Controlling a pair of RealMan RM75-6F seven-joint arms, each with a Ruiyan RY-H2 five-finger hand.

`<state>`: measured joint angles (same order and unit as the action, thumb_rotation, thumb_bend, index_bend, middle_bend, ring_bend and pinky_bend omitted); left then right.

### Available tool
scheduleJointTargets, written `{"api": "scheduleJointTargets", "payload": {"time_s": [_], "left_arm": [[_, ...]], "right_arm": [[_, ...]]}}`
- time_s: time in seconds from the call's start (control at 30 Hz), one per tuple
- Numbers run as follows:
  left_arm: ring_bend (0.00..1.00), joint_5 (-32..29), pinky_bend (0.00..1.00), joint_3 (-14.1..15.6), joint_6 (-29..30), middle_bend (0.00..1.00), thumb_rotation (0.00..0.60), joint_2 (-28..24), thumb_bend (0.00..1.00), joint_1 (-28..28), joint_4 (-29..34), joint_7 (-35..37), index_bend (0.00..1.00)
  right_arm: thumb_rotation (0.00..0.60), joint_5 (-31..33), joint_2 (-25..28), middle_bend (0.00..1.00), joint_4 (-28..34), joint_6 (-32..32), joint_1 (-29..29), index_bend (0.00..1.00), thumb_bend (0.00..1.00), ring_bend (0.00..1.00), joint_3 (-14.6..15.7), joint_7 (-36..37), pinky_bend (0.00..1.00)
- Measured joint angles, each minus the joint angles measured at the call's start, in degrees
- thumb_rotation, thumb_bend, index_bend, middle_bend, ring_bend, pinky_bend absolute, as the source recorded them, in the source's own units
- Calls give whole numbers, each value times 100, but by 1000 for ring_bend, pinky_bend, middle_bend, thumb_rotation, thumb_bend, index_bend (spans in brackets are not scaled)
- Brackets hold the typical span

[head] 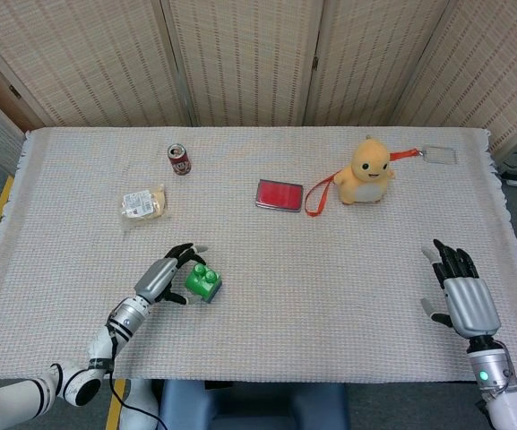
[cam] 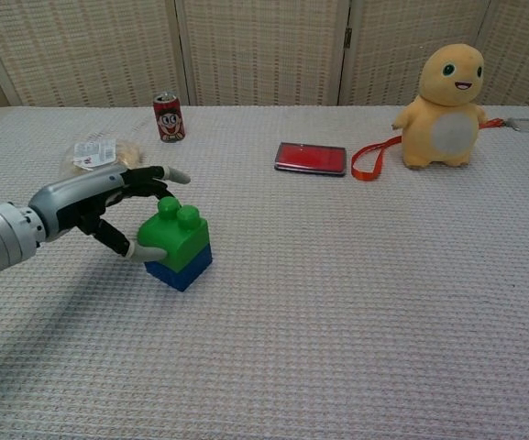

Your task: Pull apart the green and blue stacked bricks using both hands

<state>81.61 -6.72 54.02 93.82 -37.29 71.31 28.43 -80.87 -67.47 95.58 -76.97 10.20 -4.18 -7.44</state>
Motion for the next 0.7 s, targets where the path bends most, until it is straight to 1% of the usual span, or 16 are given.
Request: {"api": "scheduleJointTargets", "payload": {"time_s": [0.2, 0.4, 0.5, 0.57, 0.7], "left_arm": [[61, -6, 0, 8, 3, 370, 600, 77, 247, -23, -46, 40, 178], [93, -41, 0, -7, 126, 468, 600, 169, 247, 18, -119, 20, 231], [119, -45, 0, -3, 221, 535, 600, 224, 248, 61, -147, 14, 316], [142, -45, 0, -3, 289, 588, 600, 273, 249, 86, -181, -19, 391], [193, -36, 0, -3, 437, 679, 600, 372, 267, 141, -257, -67, 489]], "right_arm": [[600, -26, 6, 0, 6, 7, 0, 0, 362, 0, 19, 6, 0], [600, -32, 12, 0, 6, -12, -5, 0, 363, 0, 14, 22, 0], [600, -30, 11, 0, 3, 5, 1, 0, 362, 0, 18, 19, 0], [600, -34, 12, 0, 5, 4, 2, 0, 362, 0, 19, 21, 0], [600, -46, 19, 0, 8, -16, -5, 0, 362, 0, 20, 36, 0]]}}
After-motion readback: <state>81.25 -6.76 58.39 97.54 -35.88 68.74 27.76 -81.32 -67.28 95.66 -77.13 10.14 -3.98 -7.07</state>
